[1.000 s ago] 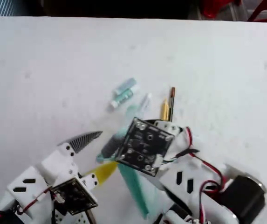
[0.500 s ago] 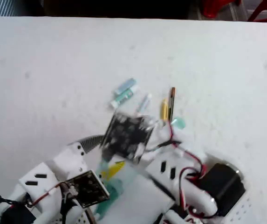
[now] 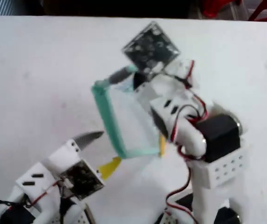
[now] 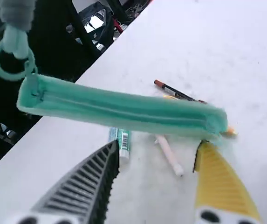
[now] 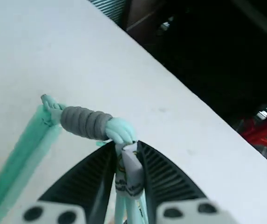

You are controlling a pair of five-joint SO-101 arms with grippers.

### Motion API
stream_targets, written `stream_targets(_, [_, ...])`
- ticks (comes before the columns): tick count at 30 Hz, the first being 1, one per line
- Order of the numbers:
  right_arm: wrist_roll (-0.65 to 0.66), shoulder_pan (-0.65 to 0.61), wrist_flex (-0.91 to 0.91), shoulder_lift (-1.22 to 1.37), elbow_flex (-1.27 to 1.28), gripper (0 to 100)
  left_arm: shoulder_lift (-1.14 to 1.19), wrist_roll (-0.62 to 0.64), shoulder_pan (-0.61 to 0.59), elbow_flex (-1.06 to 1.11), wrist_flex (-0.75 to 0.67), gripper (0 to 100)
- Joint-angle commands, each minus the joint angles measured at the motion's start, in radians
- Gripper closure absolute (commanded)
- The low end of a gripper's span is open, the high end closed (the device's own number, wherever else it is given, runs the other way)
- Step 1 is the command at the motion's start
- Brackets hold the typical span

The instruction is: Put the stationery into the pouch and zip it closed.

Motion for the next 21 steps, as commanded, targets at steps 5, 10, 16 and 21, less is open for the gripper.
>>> stream_targets(5, [-0.009, -0.093, 0.185, -0.038, -0.278, 98.1, -0.007, 0.219, -0.237, -0.005, -0.144, 72])
stream_targets(10, [-0.009, -0.099, 0.18, -0.07, -0.249, 98.1, -0.047, 0.308, -0.185, -0.038, -0.163, 72])
stream_targets(16, [-0.009, -0.154, 0.18, -0.028, -0.252, 98.1, -0.051, 0.33, -0.019, -0.071, -0.178, 73])
stream_targets(21, [0.032, -0.266, 0.183, -0.028, -0.252, 98.1, -0.051, 0.354, -0.119, -0.094, -0.187, 72])
